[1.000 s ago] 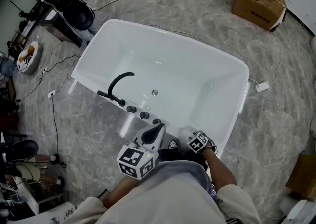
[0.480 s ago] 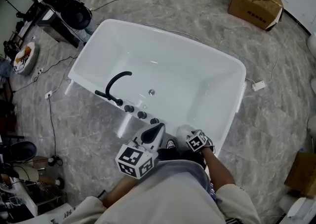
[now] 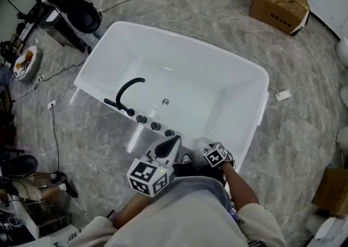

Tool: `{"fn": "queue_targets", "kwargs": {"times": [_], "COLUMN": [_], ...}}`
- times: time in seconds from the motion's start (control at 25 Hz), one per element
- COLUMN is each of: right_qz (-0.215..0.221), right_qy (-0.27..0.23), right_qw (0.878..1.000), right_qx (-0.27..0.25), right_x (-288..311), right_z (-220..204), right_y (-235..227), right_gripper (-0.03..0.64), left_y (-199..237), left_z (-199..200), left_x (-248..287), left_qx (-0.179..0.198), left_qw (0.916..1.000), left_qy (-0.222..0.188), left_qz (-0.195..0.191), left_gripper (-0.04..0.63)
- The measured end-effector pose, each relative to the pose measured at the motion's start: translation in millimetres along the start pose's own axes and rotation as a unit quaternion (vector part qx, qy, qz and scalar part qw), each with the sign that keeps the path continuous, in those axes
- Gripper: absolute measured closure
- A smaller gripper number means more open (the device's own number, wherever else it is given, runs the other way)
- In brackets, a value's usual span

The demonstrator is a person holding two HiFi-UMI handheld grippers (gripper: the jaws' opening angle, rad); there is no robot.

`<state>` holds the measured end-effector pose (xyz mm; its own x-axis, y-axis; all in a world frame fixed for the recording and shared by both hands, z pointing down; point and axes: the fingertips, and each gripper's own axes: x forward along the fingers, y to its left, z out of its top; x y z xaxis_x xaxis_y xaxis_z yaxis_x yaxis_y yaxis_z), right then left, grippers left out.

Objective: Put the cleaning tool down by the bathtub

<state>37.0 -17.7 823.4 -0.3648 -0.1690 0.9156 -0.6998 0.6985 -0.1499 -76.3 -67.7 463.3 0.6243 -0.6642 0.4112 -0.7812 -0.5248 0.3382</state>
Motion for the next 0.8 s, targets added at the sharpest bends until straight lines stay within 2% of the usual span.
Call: {"fn": "queue_targets", "kwargs": {"times": [0.8], "right_qz": [-0.020], "right_qy": [-0.029], "right_qw": [0.999], "right_qx": [0.000], "right_x": [-20.3], "right_z": [6.1], "right_y": [11.8], "right_gripper": [0.511], "left_y": [-8.4], "left_z": [-7.2], "left_x": [-16.6], "left_qx": [-0.003], "left_qw": [0.9998], "left_qy": [-0.010], "left_qz": [-0.014], "left_gripper": [0.588]}}
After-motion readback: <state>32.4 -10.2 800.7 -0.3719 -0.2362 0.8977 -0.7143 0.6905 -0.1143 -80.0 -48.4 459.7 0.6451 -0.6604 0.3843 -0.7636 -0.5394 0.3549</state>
